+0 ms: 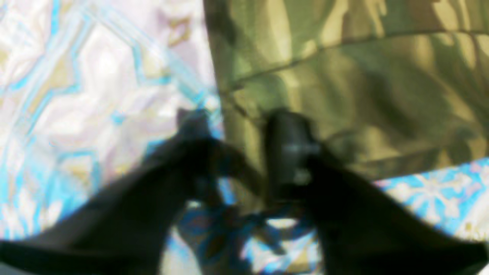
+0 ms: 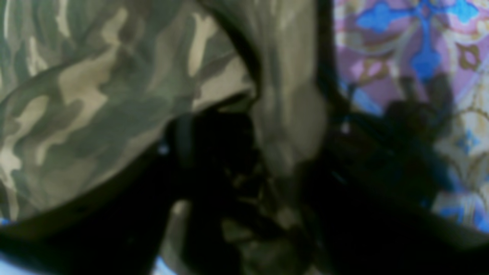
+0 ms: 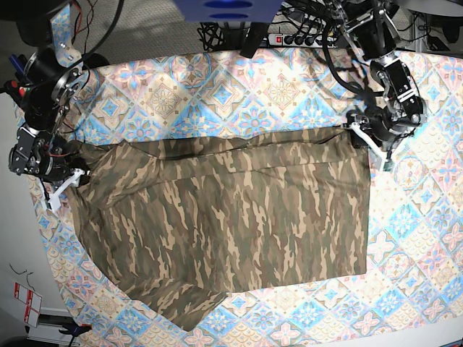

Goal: Fold the T-shirt properly
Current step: 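Pull the folded edge further with both grippers, straightening the shirt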

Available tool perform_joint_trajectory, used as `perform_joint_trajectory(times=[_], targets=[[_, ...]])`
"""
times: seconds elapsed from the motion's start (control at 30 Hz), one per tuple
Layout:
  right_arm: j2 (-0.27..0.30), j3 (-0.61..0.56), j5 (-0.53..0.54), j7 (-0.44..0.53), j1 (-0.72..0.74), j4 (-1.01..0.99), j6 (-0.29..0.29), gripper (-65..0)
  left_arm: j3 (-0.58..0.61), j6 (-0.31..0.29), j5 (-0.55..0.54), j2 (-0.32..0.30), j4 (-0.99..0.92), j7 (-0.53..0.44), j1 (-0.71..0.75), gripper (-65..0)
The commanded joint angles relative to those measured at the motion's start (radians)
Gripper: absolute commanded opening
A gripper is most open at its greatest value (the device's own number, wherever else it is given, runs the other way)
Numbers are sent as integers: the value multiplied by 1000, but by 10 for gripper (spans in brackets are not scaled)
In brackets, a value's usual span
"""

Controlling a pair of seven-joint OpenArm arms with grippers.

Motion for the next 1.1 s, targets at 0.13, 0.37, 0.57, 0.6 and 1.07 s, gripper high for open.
perform_joint_trajectory(times=[0.13, 0.37, 0.57, 0.6, 1.07], targets=[[-31, -103, -43, -133, -22, -25, 30, -638, 77, -32, -3, 23, -14, 79, 21, -549], [-31, -133, -42, -135, -71, -24, 30, -639, 76, -32, -16, -5, -8, 99, 98, -567], [-31, -125, -39, -136, -160, 84, 30, -639, 2, -32, -4, -20, 52, 99, 167, -568], [-31, -125, -39, -152, -179, 125, 30, -639, -15, -32, -3, -20, 78, 102, 178, -569], [-50, -22, -40, -379, -380, 532, 30, -639, -25, -32, -15, -63, 179, 104, 267, -569]])
